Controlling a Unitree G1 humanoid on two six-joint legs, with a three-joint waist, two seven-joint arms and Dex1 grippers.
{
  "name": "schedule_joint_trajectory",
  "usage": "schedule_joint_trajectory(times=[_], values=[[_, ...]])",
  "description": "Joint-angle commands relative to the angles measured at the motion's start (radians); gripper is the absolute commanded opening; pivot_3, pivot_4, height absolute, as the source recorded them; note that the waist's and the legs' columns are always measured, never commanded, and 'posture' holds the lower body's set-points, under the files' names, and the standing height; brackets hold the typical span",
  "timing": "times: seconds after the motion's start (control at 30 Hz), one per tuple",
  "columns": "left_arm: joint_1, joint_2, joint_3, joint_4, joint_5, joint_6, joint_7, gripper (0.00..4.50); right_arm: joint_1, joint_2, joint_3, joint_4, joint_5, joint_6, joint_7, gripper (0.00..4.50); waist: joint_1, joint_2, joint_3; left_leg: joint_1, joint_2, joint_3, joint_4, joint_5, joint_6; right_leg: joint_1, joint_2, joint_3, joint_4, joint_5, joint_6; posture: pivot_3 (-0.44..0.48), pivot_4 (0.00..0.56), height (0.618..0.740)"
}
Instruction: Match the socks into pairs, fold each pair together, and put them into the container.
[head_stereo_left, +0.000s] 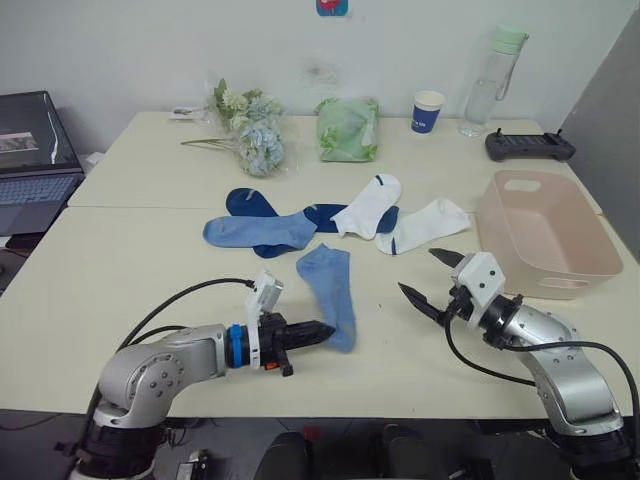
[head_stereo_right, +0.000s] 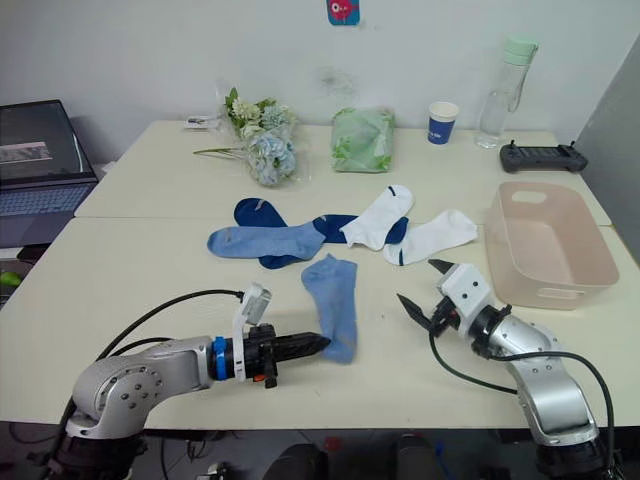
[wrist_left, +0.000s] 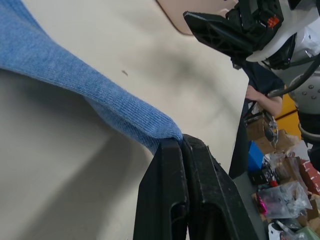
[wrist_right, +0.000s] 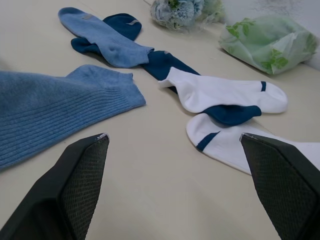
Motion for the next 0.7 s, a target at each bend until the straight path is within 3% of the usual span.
schedule_joint_trajectory(times=[0.03,0.23,0.37,0.47,0.7], values=[[0.007,0.040,-0.006,-0.059,-0.039,-0.012,-0.058,1.18,-0.004,-0.010,0.000,-0.044,0.012,-0.002,0.011,4.50,0.000,0.000,0.000,0.000,0.000,0.000,0.000,0.000,0.000,0.000,0.000,0.000,0.000,0.000,0.000,0.000,0.150,0.740],[-0.017,0.230,-0.054,-0.005,0.123,-0.163,-0.189,3.03,0.009,-0.031,0.027,-0.050,0.031,-0.005,0.077,4.50,0.000,0.001,0.000,0.000,0.000,0.000,-0.001,0.000,0.000,0.000,0.000,0.000,0.000,0.000,0.000,0.000,0.150,0.740],[-0.134,0.227,-0.048,0.166,0.237,-0.296,-0.176,4.25,0.026,-0.082,0.100,-0.063,0.034,-0.033,0.189,4.50,0.006,0.001,0.001,0.000,0.000,-0.001,-0.001,0.000,0.002,0.000,0.000,-0.002,0.000,0.000,-0.001,0.000,0.150,0.740],[-0.222,0.195,-0.103,0.299,0.354,-0.452,-0.204,4.25,0.009,-0.112,0.179,-0.048,0.012,-0.076,0.269,4.50,0.005,0.001,0.001,0.000,-0.001,-0.001,-0.001,0.000,0.003,0.000,0.000,-0.003,-0.001,0.000,-0.001,0.000,0.150,0.740],[-0.510,-0.017,-0.231,0.798,0.642,-0.822,-0.149,4.25,-0.113,-0.113,0.351,0.125,-0.140,-0.299,0.370,4.50,0.005,-0.001,0.002,-0.002,-0.002,-0.001,0.000,0.001,0.004,0.000,0.001,-0.009,-0.001,0.001,0.000,0.000,0.150,0.740]])
